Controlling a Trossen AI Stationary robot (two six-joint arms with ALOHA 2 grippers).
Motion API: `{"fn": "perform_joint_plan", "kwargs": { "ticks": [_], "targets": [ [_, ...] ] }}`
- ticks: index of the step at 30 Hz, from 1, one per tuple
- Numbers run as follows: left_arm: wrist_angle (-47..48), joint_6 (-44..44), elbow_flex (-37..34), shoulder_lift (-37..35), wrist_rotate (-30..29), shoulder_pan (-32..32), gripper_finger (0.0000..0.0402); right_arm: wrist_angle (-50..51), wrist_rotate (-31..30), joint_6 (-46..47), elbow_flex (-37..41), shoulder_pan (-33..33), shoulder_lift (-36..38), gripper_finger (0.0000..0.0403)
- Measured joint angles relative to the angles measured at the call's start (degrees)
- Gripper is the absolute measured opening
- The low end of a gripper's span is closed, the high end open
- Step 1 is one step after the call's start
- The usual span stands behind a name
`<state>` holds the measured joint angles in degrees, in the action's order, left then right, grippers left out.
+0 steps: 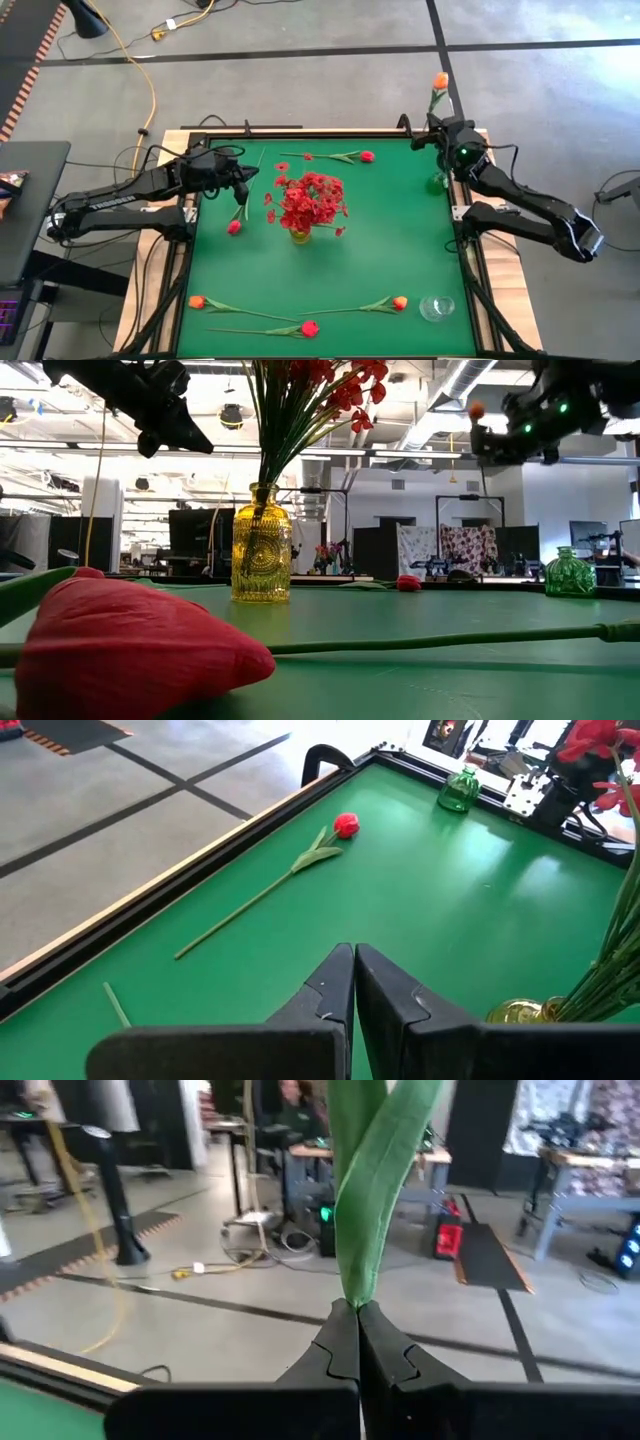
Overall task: Sort flowers into vase by color
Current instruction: Put the top orange flower into the green vase
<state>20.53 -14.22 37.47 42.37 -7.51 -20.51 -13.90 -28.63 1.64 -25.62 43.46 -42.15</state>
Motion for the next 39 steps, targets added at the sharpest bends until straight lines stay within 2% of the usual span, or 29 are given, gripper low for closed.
{"fn": "perform_joint_plan", "kwargs": {
  "ticks": [5,11,17,24,31,39],
  "targets": [
    [0.0,0.2,0.0,0.0,-0.4,0.0,0.0,13.1,-5.6,-1.1,-4.2,-5.9,5.4,0.0015],
    [-0.4,1.1,0.0,0.0,-0.8,-0.6,0.0,27.3,-14.4,4.8,-7.0,-12.9,10.4,0.0015],
    [-0.4,1.1,0.0,0.0,-0.9,-1.8,0.0,32.3,-20.3,8.4,-7.0,-19.0,14.3,0.0015],
    [-0.4,1.1,0.0,0.0,-0.4,-2.3,0.0,35.1,-28.2,8.5,-7.1,-24.5,17.5,0.0015],
    [-0.2,1.0,0.0,0.0,-0.4,-2.3,0.0,35.7,-31.4,8.5,-7.1,-27.5,18.6,0.0015],
    [0.9,1.0,0.0,0.0,-0.3,-2.3,0.0,39.6,-32.2,10.4,-7.1,-29.8,18.7,0.0015]
  ]
}}
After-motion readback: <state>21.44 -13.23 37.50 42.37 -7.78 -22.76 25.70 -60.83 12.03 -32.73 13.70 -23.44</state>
